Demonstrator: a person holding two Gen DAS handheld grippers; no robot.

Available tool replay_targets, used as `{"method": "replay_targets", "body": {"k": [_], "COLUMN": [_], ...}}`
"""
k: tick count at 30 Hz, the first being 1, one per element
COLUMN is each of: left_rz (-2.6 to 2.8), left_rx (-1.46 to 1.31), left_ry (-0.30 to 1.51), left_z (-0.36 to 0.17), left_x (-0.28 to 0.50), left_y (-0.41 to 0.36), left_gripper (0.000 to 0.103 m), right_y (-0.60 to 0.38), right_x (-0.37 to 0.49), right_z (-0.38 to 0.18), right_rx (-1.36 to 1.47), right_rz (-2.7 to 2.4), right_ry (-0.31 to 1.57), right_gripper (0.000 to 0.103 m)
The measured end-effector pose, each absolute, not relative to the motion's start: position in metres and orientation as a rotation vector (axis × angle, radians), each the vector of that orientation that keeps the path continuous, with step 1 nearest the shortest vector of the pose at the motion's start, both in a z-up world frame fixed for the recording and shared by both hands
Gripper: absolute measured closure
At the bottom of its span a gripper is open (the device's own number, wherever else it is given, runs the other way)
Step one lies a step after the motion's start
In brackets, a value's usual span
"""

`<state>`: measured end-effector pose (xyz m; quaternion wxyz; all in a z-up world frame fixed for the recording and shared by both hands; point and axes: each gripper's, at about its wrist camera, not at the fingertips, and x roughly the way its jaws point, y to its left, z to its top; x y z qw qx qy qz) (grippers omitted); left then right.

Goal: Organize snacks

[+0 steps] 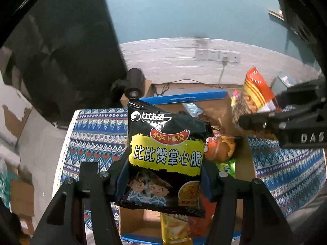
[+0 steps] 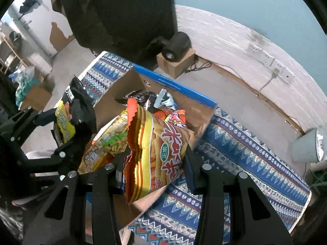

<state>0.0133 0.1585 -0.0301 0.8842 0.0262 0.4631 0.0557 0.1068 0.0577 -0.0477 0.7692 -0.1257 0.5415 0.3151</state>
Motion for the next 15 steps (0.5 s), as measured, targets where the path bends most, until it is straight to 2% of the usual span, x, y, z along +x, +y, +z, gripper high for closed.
{"method": "replay_targets", "body": {"k": [7,9,11,15], "left_rz": [0.175,0.189,0.196,0.197], "left_rx": [0.010,0.021,0.027,0.034], "left_ry": [1.005,1.016,1.003,0.980], "left_z": [-0.042,-0.044,-0.041,-0.033], "left_x": [0.021,0.022,0.020,0.017], "left_y": [0.173,0.172,0.171,0.170], "left_gripper": [0.041,0.030,0.024,0.021], "right_y": [0.074,0.073,0.071,0.067], "right_x": [0.109,0.110,0.110,0.111], "right_z": [-0.055,-0.054,-0.049,-0.042], "right_rx": [-0.293,-0.281,-0.270,-0.253], "right_rz": [0.692,0.695,0.693,0.694], "right_ry": [1.179,1.182,1.169,1.154], "right_gripper": [0.058,0.054,0.051,0.048]}}
